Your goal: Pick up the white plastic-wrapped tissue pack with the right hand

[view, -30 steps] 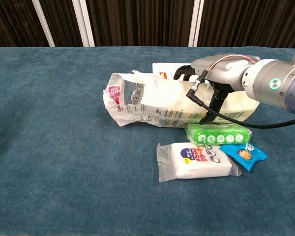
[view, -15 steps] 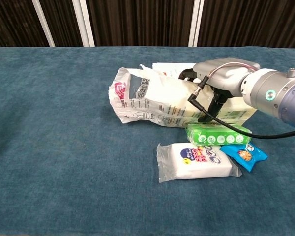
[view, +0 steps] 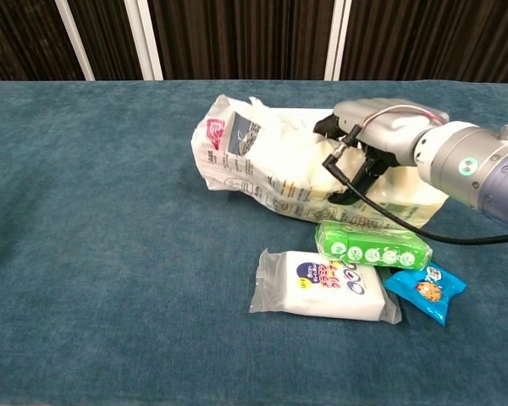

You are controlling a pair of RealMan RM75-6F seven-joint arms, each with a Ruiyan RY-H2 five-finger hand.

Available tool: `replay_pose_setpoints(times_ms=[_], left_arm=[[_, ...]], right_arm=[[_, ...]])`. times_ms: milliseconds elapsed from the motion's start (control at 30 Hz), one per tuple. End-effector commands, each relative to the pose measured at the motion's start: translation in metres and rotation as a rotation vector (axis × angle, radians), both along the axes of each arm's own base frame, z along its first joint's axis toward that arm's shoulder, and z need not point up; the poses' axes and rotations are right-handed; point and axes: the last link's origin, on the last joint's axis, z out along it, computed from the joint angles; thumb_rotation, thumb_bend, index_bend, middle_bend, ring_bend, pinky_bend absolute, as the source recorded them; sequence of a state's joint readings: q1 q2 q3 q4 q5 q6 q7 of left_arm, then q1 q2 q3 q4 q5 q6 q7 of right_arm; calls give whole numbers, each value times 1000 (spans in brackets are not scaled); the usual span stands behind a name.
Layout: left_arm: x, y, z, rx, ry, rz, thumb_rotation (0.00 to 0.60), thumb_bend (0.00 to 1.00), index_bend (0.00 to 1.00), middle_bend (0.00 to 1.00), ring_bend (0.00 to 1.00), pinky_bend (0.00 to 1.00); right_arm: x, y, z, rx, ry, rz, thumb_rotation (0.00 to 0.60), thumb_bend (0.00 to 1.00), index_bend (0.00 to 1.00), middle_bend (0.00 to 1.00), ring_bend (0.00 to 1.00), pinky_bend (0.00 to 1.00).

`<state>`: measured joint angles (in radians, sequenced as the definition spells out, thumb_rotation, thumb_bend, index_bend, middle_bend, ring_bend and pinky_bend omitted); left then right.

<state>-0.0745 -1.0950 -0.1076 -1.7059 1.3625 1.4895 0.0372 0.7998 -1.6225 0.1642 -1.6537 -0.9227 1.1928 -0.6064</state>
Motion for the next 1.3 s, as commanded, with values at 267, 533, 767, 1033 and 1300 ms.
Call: replay_pose_setpoints(times_ms=[267, 533, 767, 1033, 1300], left_arm=[[1, -1, 0, 1, 1, 0, 600, 474, 69, 0, 0, 0], [1, -1, -1, -2, 10, -1, 600, 474, 69, 0, 0, 0], [1, -1, -1, 6, 15, 3, 600, 474, 69, 0, 0, 0], [1, -1, -1, 8, 12, 6, 600, 474, 69, 0, 0, 0], [1, -1, 0, 15, 7, 5, 600, 474, 69, 0, 0, 0]], right_arm=[[10, 0, 40, -11, -188, 20, 600, 350, 431, 462, 576, 481], [6, -9, 82, -27, -318, -11, 600, 350, 431, 456, 576, 481], [15, -9, 119, 22, -513, -50, 600, 348, 431, 452, 567, 481], [20, -9, 162, 33, -715, -56, 600, 345, 431, 452, 565, 481], [22, -6, 196, 34, -848, -59, 600, 340, 431, 451, 564, 481]])
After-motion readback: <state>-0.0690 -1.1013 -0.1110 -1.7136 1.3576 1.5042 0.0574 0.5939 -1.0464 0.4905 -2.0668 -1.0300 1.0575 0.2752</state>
